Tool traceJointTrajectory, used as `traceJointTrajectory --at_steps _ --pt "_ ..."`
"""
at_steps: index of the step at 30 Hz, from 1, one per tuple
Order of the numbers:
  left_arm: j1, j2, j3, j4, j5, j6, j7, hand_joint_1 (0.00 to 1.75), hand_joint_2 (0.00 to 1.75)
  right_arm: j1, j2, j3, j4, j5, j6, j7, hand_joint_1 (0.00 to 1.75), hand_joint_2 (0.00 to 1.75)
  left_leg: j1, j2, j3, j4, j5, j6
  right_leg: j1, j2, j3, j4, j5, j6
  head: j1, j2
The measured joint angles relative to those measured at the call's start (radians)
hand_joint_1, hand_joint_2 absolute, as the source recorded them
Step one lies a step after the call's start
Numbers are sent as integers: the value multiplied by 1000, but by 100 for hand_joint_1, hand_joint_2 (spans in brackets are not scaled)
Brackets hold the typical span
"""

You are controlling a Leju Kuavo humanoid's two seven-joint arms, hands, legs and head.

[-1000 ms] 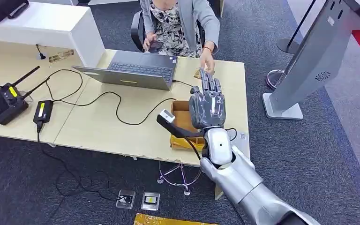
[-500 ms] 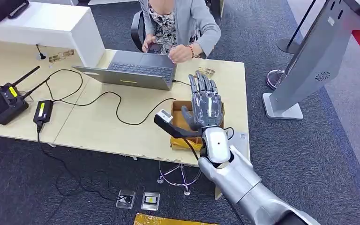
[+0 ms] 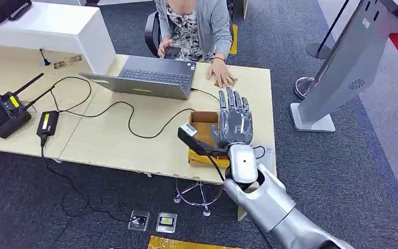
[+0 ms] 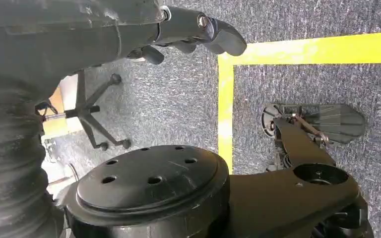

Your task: Pass the card to the sensor for recognition and then transmit it.

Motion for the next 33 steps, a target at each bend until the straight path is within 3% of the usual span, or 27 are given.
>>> traceJointTrajectory --at_steps 9,13,22,33 --pt "2 5 0 1 17 -8 -11 0 175 123 -104 1 -351 44 157 12 0 175 0 0 0 0 0 0 0 0 -1 0 0 0 0 0" --pt "1 5 0 2 15 -8 -13 0 175 155 -129 4 -451 35 182 4 0 175 0 0 0 0 0 0 0 0 -1 0 0 0 0 0" --pt "0 5 0 1 2 -9 -13 0 175 195 -142 15 -480 -39 192 -18 0 175 0 0 -1 0 0 0 0 0 0 0 0 0 0 0" --pt "-2 5 0 1 -15 -18 6 0 175 139 -124 26 -376 -60 208 -22 0 175 0 0 -2 0 0 0 0 -1 -1 0 0 0 0 0"
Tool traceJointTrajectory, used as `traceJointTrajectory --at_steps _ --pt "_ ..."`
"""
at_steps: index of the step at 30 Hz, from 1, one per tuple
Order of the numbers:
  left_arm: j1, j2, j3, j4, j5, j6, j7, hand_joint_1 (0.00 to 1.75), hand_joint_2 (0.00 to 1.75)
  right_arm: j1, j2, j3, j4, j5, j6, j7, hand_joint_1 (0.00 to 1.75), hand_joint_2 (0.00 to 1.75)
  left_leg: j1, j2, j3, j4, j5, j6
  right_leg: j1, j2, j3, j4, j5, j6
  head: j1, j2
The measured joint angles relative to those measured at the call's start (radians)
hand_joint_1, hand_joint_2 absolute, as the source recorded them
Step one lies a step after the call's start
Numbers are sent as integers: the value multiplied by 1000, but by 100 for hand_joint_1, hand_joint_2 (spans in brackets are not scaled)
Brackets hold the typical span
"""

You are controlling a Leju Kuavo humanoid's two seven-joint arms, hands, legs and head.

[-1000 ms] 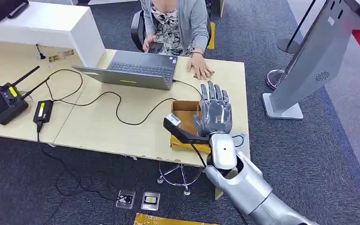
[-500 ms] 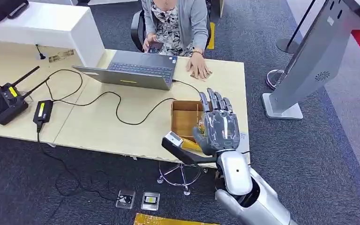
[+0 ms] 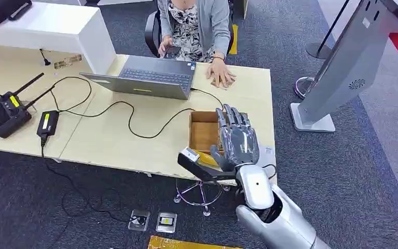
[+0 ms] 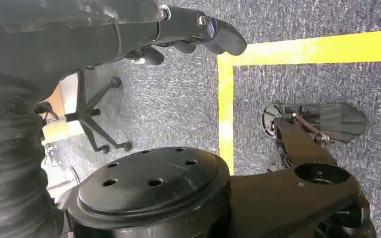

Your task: Pass the card to the sensor for recognition and then transmit it.

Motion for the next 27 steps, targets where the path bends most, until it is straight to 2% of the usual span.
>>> traceJointTrajectory --at_steps 11,27 --pt "0 0 0 0 3 -2 3 0 175 -74 36 20 113 -4 15 -10 0 175 0 0 0 0 0 0 0 0 0 0 0 0 0 0" --pt "0 1 0 0 3 -11 19 0 175 -88 59 56 209 -50 14 -2 0 175 0 0 0 0 0 0 0 0 0 0 0 0 0 0"
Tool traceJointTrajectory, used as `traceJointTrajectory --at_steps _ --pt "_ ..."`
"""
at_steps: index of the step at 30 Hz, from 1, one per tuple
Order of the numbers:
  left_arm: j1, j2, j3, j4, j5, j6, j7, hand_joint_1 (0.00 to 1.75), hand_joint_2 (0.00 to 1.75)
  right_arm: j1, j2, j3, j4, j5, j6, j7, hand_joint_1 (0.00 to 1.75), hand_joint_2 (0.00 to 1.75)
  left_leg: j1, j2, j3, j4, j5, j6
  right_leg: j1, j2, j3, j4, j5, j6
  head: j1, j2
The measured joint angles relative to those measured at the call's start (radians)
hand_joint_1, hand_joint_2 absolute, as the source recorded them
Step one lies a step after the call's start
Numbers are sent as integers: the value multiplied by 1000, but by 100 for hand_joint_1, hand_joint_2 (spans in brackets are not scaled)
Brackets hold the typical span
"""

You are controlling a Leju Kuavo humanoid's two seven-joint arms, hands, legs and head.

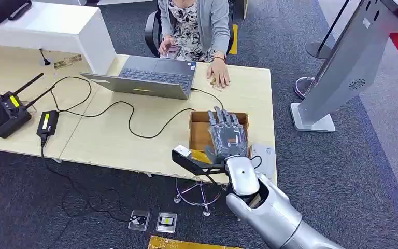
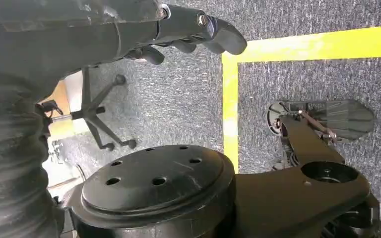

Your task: Pass the card to the sensor for recognition and then transmit it.

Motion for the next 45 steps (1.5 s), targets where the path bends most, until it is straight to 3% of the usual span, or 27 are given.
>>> traceJointTrajectory --at_steps 19,45 --pt "0 8 0 0 -19 -9 5 0 175 -16 -5 14 65 -48 0 36 0 175 0 0 0 0 0 0 0 0 0 0 0 0 0 0" --pt "0 10 0 0 -38 -21 4 0 175 -16 -16 -5 199 -47 -45 18 0 175 0 0 0 0 0 0 0 0 0 0 0 0 0 0"
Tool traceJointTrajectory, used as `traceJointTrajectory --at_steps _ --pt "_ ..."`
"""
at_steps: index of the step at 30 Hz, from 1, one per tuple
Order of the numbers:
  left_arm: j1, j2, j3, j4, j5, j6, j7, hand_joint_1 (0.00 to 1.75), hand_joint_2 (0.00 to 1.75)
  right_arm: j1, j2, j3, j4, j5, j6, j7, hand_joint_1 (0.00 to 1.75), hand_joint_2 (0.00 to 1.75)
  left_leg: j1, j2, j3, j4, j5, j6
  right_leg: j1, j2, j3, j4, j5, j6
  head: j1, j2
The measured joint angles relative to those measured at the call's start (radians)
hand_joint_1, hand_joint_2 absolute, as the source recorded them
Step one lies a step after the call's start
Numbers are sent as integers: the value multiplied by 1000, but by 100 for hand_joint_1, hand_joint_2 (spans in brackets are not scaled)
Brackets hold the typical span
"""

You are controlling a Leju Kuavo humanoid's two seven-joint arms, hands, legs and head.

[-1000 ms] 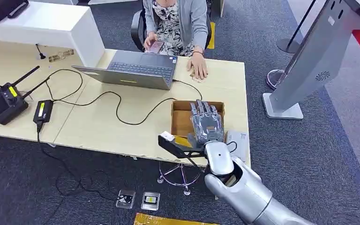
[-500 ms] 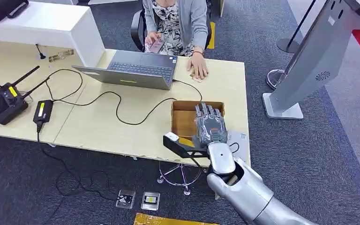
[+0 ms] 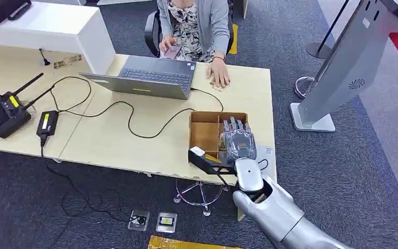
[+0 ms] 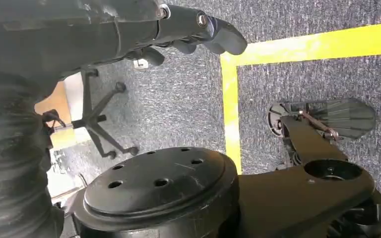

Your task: Pass the card to the sensor for recognition and then transmit it.

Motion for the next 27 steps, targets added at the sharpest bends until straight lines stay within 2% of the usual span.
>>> traceJointTrajectory --at_steps 21,22,23,27 --pt "0 0 0 0 -8 -1 -2 0 175 0 7 0 48 5 -15 -24 0 175 0 0 0 0 0 0 0 0 0 0 0 0 0 0" --pt "0 0 0 0 -10 -1 -4 0 175 -1 7 0 51 8 -15 -24 157 175 0 0 0 0 0 0 0 0 0 0 0 0 0 0" --pt "0 0 0 0 -11 0 -5 0 175 -1 7 0 52 8 -15 -24 175 175 0 0 0 0 0 0 0 0 0 0 0 0 0 0" --pt "0 0 -1 0 -11 0 -9 0 175 -4 7 -2 57 11 -17 -24 175 175 0 0 0 0 0 0 0 0 0 0 0 0 0 0"
